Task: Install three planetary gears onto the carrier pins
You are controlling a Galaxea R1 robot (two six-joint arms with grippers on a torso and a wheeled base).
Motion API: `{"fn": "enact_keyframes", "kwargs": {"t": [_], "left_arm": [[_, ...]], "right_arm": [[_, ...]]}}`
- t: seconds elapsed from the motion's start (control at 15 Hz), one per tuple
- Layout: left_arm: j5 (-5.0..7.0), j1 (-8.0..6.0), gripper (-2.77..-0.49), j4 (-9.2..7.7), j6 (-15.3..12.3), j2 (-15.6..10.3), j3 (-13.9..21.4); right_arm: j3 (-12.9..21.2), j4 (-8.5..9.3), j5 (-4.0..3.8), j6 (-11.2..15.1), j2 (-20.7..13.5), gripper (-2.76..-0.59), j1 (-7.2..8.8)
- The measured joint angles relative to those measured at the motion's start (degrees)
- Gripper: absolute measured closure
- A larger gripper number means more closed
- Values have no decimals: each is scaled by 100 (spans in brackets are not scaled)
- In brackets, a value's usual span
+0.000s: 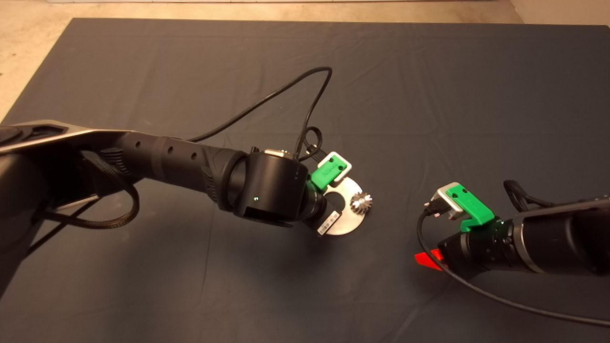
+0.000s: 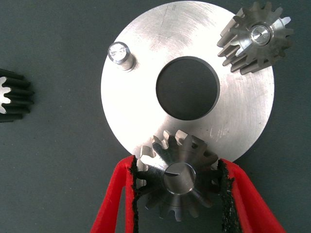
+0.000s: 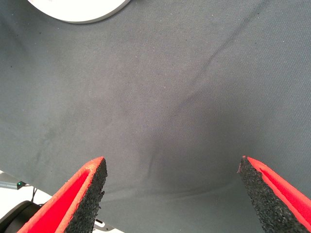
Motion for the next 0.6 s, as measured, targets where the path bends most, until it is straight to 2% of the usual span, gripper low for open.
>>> {"fn": "enact_keyframes", "kwargs": {"t": [0.33, 0.6], "left_arm": [[-7, 0, -77, -4, -227, 51, 146], [-7, 2, -77, -4, -274, 51, 188]], "right_arm": [[0, 0, 2, 0, -2, -202, 0], [0, 0, 0, 0, -2, -202, 0]]}}
